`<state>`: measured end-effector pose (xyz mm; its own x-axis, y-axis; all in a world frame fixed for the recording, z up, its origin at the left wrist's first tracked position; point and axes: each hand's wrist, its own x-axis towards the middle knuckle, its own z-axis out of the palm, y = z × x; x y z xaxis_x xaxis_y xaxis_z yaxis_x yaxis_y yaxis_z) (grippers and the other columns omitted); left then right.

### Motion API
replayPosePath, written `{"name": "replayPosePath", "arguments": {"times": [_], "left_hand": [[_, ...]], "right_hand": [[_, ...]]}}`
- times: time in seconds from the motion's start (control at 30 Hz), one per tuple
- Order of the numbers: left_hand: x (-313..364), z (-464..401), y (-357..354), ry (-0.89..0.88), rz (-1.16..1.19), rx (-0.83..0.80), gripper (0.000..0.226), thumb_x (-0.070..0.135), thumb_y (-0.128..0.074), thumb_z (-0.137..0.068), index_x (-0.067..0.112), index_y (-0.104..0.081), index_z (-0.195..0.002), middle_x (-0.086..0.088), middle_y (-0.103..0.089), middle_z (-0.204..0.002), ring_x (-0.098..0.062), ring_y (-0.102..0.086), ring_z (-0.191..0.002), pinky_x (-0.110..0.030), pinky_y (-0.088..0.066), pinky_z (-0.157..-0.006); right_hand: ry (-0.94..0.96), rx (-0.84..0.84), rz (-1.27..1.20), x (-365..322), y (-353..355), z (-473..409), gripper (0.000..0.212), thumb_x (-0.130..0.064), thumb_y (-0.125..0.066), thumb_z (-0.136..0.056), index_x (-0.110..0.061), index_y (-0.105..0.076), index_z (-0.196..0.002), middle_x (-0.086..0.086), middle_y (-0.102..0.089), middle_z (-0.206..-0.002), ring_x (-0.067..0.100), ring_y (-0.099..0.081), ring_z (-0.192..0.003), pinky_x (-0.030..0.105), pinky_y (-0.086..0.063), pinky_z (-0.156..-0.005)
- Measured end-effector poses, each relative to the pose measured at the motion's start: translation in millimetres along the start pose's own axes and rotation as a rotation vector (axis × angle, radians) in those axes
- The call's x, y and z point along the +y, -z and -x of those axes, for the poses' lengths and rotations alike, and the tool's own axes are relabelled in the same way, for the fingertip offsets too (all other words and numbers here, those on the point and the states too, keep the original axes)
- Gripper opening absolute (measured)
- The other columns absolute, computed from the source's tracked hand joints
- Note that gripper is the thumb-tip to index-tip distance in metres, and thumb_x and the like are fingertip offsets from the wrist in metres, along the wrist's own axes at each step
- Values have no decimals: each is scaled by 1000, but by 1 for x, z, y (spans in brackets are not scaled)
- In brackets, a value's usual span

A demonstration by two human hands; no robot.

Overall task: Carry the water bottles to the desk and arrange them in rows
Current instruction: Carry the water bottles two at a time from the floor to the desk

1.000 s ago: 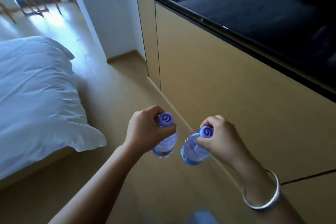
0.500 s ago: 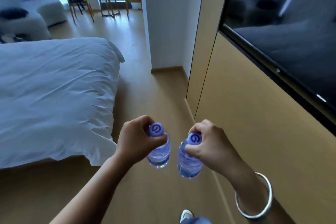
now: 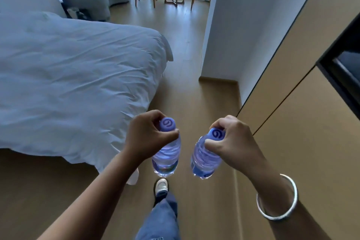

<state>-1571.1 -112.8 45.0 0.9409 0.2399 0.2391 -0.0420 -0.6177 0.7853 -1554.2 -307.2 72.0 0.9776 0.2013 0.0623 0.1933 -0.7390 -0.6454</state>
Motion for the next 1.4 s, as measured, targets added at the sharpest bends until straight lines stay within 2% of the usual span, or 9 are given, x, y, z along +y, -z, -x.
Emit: {"name": "replayPosePath", "arguments": {"times": [0.13, 0.43, 0.7, 0.87, 0.97, 1.07, 1.2, 1.33, 1.4], "left_hand": [[-26, -70, -6, 24, -2, 26, 19, 17, -83, -57, 11, -66, -65, 10, -59, -53, 2, -50, -48, -10, -38, -52], [-63, -231, 5, 40, 17, 31, 32, 16, -82, -58, 29, -54, -57, 18, -53, -50, 10, -50, -47, -5, -36, -51], [-93, -344, -4, 79, -5, 52, 21, 14, -83, -58, 13, -63, -64, 2, -61, -56, -8, -52, -51, -23, -43, -55], [-105, -420, -35, 88, -17, 50, 21, 14, -84, -58, 10, -64, -63, 1, -60, -55, -4, -49, -50, -22, -43, -55], [-109, -474, -58, 83, -18, 59, 24, 15, -83, -58, 18, -60, -58, 10, -56, -51, 1, -48, -46, -11, -37, -50], [-109, -532, -80, 89, 1, 79, 29, 16, -84, -58, 25, -56, -55, 12, -57, -51, 2, -49, -46, -11, -39, -50], [-107, -607, -107, 106, 23, 119, 25, 17, -85, -58, 20, -60, -60, 2, -64, -58, -7, -54, -52, -27, -47, -56], [-108, -674, -122, 104, 6, 166, 26, 21, -85, -57, 24, -59, -60, 8, -62, -57, 0, -53, -49, -19, -45, -53], [-111, -706, -128, 104, -11, 183, 24, 21, -85, -58, 17, -61, -62, 5, -62, -57, -2, -52, -50, -21, -45, -53]], "right_hand": [[14, -4, -3, -7, -17, -76, 14, -18, -70, -62, -14, -63, -73, -1, -55, -78, 17, -56, -71, 36, -51, -68], [41, 53, -6, -41, -37, -247, 16, -15, -71, -63, -11, -64, -77, 3, -56, -82, 20, -56, -75, 34, -49, -69], [57, 97, -30, -37, -49, -365, 15, -15, -72, -64, -14, -62, -75, -4, -54, -77, 15, -54, -71, 19, -44, -60], [74, 35, -33, -16, -51, -444, 16, -18, -72, -63, -15, -59, -73, -2, -55, -76, 17, -56, -71, 31, -51, -63], [86, 8, -41, -3, -50, -501, 16, -19, -71, -62, -14, -60, -72, -2, -56, -75, 18, -57, -71, 37, -54, -66], [112, -26, -33, 7, -43, -565, 16, -18, -70, -62, -10, -62, -74, 0, -56, -75, 19, -57, -70, 38, -54, -67], [168, -44, -21, 19, -29, -650, 16, -18, -70, -64, -9, -62, -76, -5, -52, -73, 16, -56, -67, 31, -52, -62], [219, -27, -24, 25, -22, -726, 18, -16, -72, -64, -11, -61, -77, -2, -53, -73, 15, -54, -67, 22, -45, -59], [215, -16, -34, 28, -22, -759, 19, -17, -72, -63, -14, -59, -77, -3, -53, -73, 11, -52, -66, 17, -43, -57]]}}
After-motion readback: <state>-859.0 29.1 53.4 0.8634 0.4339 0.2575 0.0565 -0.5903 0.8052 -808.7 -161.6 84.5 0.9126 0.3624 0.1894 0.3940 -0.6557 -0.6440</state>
